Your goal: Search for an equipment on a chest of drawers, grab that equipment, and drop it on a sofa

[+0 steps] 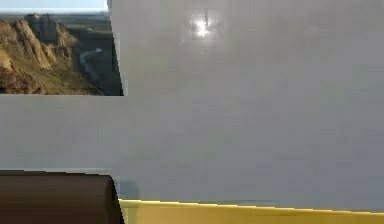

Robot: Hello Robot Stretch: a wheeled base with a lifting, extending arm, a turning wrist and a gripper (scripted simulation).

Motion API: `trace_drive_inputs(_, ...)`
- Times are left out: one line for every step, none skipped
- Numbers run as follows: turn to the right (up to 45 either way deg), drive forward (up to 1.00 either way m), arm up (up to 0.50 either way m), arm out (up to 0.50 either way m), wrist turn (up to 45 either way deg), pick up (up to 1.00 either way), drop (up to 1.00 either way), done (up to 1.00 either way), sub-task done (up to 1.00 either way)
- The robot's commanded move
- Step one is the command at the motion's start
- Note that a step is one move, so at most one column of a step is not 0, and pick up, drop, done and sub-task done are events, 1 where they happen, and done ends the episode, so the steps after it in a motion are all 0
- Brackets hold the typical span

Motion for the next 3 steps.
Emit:
trace_drive_inputs(15.0, 0.00, 0.00, 0.00, 0.0, 0.00, 0.00, 0.00, 0.00)
trace_drive_inputs(-45.0, 0.00, 0.00, 0.00, 0.0, 0.00, 0.00, 0.00, 0.00)
trace_drive_inputs(-45.0, 0.00, 0.00, 0.00, 0.0, 0.00, 0.00, 0.00, 0.00)
